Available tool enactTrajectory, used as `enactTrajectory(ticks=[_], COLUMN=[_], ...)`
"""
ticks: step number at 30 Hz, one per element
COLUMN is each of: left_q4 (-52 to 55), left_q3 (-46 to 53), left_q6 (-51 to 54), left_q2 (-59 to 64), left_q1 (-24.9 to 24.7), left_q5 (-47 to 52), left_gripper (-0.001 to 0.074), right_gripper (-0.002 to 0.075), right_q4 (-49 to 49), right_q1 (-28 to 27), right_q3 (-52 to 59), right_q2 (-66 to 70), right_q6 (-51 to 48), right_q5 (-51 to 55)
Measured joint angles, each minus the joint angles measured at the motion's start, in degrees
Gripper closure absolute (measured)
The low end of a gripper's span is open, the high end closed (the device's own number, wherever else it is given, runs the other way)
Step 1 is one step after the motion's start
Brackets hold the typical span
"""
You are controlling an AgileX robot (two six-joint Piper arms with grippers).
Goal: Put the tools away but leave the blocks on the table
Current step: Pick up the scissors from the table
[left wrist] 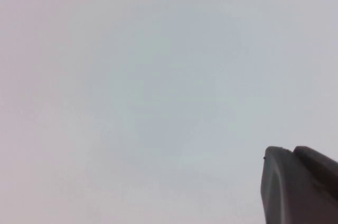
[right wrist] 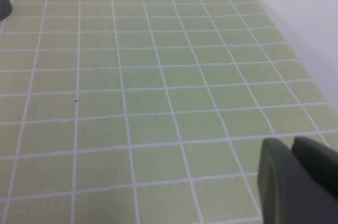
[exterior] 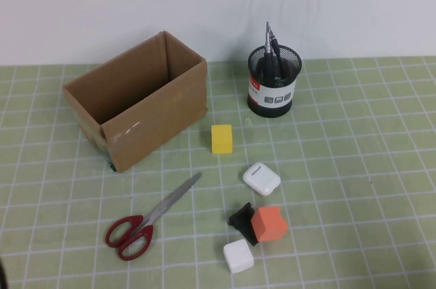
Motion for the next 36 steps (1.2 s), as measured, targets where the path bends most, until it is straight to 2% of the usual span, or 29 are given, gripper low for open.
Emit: enactTrajectory(ticks=[4, 14, 17, 20, 24, 30, 33, 36], left_q4=[-0.02, -0.02, 3.37, 13.41, 27.3, 28.35, 26.22, 25.63], left_q3=[0.0, 0.0, -0.11, -1.68, -7.21, -18.28, -22.66, -25.7], left_q6=[-5.5, -10.11, -13.6, -16.55, -17.58, -16.46, -13.25, -9.95], left_q2=[5.42, 19.9, 23.72, 26.39, 30.04, 38.42, 43.14, 47.42], left_q1=[0.0, 0.0, -0.13, -2.15, -8.38, -17.24, -21.8, -25.55], left_q5=[0.33, -2.6, -0.51, 4.47, 17.21, 43.35, 49.78, 51.33], left_gripper=[0.0739, 0.0739, 0.0739, 0.0739, 0.0739, 0.0739, 0.0739, 0.0739], right_gripper=[0.0733, 0.0733, 0.0733, 0.0733, 0.0733, 0.0733, 0.0733, 0.0733], right_q4=[0.0, 0.0, 0.0, 0.0, 0.0, 0.0, 0.0, 0.0], right_q1=[0.0, 0.0, 0.0, 0.0, 0.0, 0.0, 0.0, 0.0], right_q3=[0.0, 0.0, 0.0, 0.0, 0.0, 0.0, 0.0, 0.0], right_q2=[0.0, 0.0, 0.0, 0.0, 0.0, 0.0, 0.0, 0.0], right_q6=[0.0, 0.0, 0.0, 0.0, 0.0, 0.0, 0.0, 0.0], right_q5=[0.0, 0.0, 0.0, 0.0, 0.0, 0.0, 0.0, 0.0])
